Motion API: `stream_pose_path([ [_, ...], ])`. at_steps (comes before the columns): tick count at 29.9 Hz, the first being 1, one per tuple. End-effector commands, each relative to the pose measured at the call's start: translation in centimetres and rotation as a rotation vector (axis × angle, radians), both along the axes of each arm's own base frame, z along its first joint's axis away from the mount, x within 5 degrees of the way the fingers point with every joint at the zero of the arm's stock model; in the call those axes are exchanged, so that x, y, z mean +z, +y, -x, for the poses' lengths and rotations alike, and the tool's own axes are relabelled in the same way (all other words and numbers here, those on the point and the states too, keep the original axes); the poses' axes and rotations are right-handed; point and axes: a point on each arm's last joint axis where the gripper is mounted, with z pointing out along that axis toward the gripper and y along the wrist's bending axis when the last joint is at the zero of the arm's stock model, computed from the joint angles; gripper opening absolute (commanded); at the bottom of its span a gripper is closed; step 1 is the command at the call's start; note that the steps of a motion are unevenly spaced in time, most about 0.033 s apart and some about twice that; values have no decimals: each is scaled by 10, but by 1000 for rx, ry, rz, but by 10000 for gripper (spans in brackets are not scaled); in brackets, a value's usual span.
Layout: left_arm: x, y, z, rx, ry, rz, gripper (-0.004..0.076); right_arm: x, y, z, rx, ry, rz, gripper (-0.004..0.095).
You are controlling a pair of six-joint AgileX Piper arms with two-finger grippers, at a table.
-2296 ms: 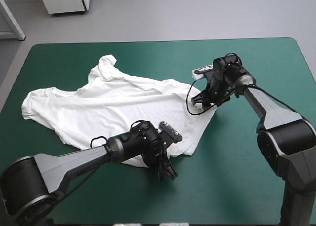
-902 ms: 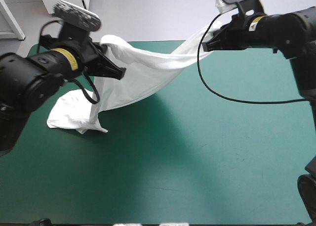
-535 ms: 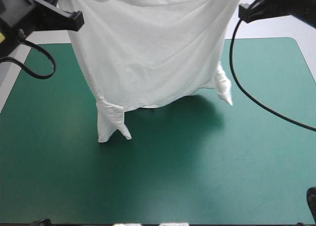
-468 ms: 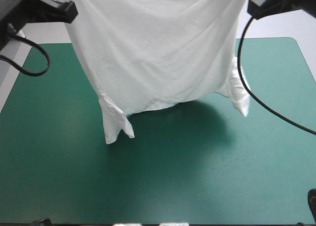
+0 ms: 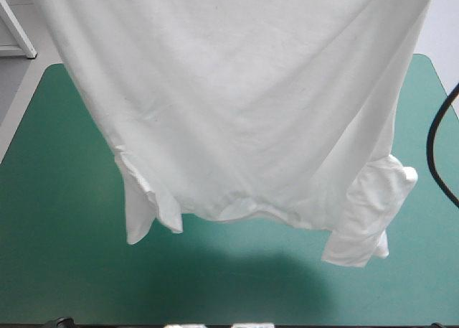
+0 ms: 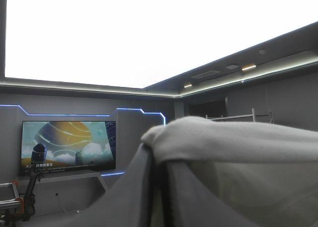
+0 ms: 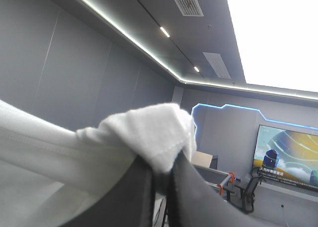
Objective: Fold the cloth
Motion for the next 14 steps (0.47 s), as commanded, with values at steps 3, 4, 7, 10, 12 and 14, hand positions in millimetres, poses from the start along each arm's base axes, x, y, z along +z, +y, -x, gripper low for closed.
stream_pose_path([
  [3,-3,-6,-15,124,-8,-56,-9,-14,4,-44,-97,161,10,-17],
  [4,-7,-11,-26,167,27,-73,-9,-19,8,-60,-114,207,19,-17],
  [7,-20,-19,-60,350,128,-71,-9,-32,20,-106,-154,280,53,-17],
  [10,-31,-23,-97,470,164,-93,-9,-48,35,-154,-155,319,67,-17],
  [12,-38,-22,-126,478,174,-85,-9,-54,43,-179,-154,291,53,-17],
  [14,-44,-14,-154,439,173,-33,-9,-57,50,-201,-161,231,28,-17],
])
